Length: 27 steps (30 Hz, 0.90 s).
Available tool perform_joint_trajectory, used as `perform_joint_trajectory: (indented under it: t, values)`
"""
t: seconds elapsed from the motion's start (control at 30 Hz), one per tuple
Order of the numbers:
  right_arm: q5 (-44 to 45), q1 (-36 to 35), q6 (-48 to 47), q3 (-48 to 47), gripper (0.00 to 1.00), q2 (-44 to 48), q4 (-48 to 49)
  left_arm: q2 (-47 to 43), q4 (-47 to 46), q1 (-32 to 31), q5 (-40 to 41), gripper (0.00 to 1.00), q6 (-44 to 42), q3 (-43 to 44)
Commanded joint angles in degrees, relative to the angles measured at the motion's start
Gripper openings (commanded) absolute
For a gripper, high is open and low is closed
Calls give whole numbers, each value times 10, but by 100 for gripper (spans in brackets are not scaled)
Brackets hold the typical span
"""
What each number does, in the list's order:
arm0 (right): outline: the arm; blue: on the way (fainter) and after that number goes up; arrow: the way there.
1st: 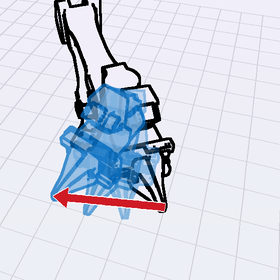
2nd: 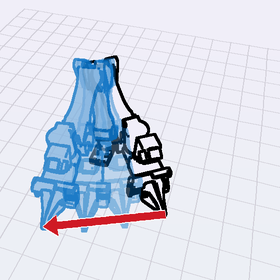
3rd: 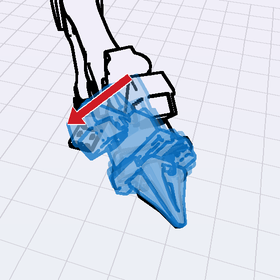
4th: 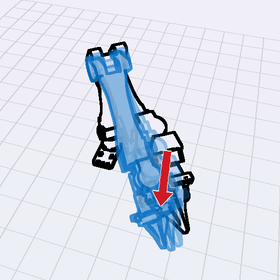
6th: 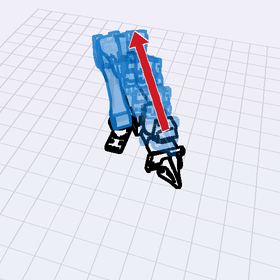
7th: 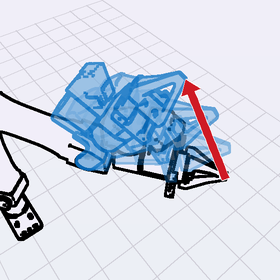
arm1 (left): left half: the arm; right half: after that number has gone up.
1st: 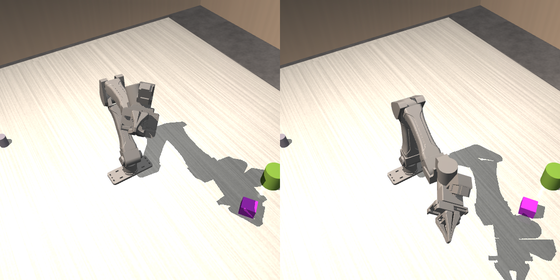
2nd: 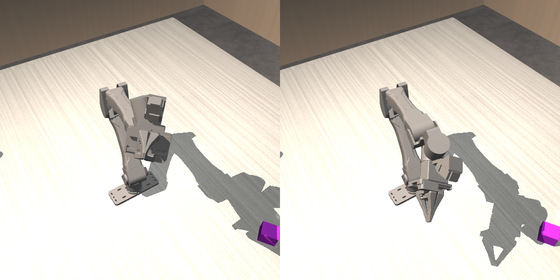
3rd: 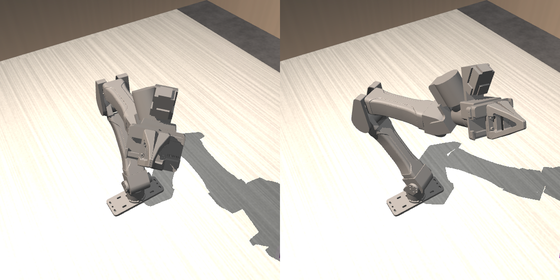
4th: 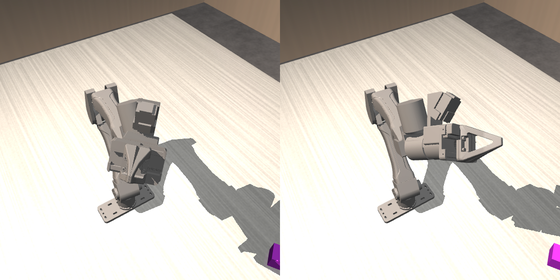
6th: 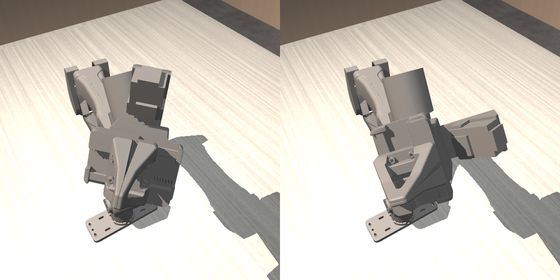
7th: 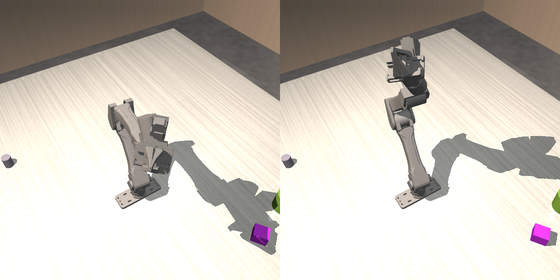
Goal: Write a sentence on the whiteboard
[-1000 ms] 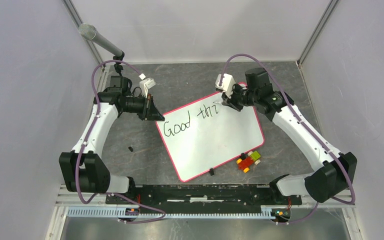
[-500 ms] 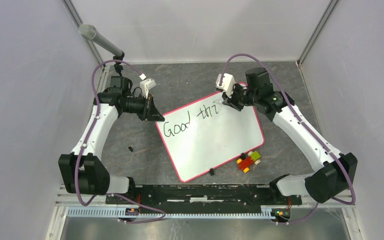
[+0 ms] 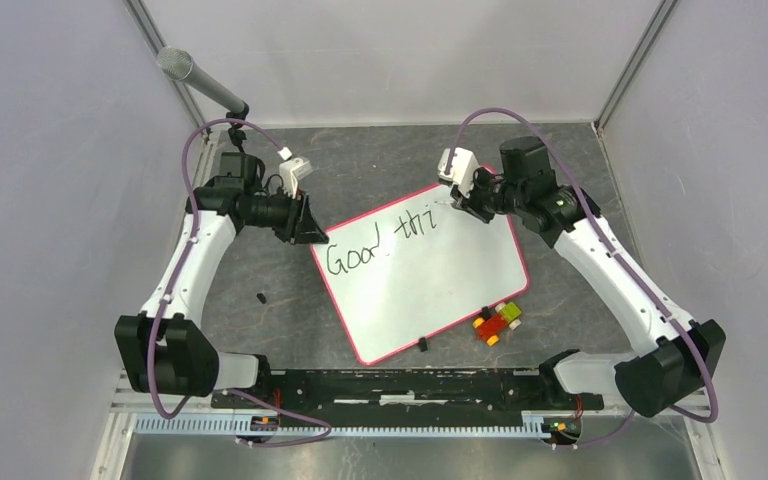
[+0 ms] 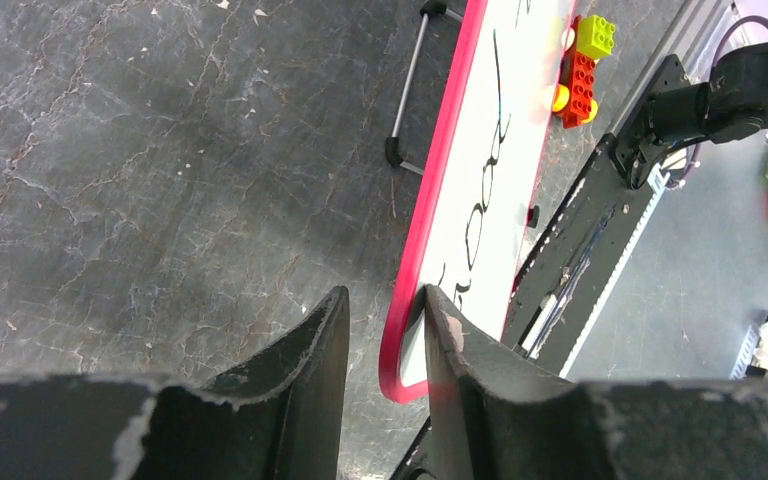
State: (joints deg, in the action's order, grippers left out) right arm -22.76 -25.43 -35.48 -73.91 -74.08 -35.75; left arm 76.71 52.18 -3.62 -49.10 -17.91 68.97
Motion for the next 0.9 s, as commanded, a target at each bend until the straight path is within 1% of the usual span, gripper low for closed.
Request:
perform_joint_trajectory:
  t: [0.0,0.07,0.1,0.23,0.43,0.6,0.87]
  values:
    - [14,5,-10,6,0,14,16,-24,-23,0,13,40,13,-9]
    - [11,5,-10,5,0,20,18,-26,-30,0,13,40,19,-13]
    - [10,5,-9,3,0,5,18,-26,-31,0,12,39,19,-14]
    - [4,5,-11,5,0,-2,14,-25,-31,0,7,36,21,-14]
    - [2,5,-14,18,0,-7,17,-26,-32,-1,4,24,18,-16]
    - [3,5,-16,41,0,-7,22,-25,-31,0,2,16,16,-17]
    - [8,5,-19,72,0,18,17,-26,-31,-1,3,2,12,-19]
